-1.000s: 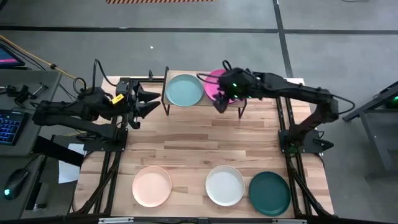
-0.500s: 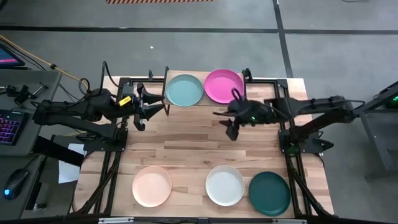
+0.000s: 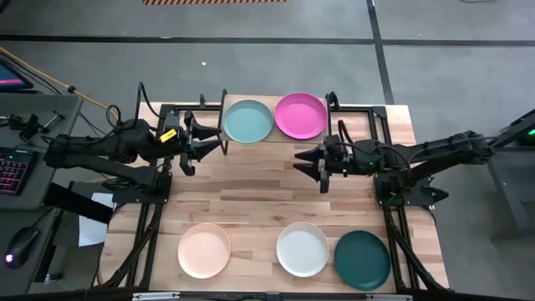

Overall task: Place and stack plates onto a shelf
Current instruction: Stack the brown plate on top of the blue plate on the shelf

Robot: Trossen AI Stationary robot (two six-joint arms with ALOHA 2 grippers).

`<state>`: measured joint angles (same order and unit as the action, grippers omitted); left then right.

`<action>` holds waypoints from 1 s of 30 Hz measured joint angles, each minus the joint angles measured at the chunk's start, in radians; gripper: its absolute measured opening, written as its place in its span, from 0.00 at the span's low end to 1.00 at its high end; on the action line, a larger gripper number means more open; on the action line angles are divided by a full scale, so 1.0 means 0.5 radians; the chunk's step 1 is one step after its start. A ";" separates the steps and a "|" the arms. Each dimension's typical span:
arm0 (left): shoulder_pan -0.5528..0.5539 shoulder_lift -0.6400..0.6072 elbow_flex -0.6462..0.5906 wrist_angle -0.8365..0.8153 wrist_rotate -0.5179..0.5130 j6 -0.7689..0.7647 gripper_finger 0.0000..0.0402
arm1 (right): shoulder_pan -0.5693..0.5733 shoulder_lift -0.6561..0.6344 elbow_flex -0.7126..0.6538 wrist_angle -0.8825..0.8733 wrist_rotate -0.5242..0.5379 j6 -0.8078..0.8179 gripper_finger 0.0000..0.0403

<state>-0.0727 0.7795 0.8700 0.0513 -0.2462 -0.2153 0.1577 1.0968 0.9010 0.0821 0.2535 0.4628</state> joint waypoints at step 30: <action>-0.186 0.212 0.002 -0.681 0.326 -0.402 0.40 | -0.001 -0.183 0.004 -0.185 0.017 -0.471 0.43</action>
<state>-0.1656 0.8855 0.8711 -0.2889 -0.0831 -0.4162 0.1574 1.0053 0.9029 -0.0103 0.2621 0.2271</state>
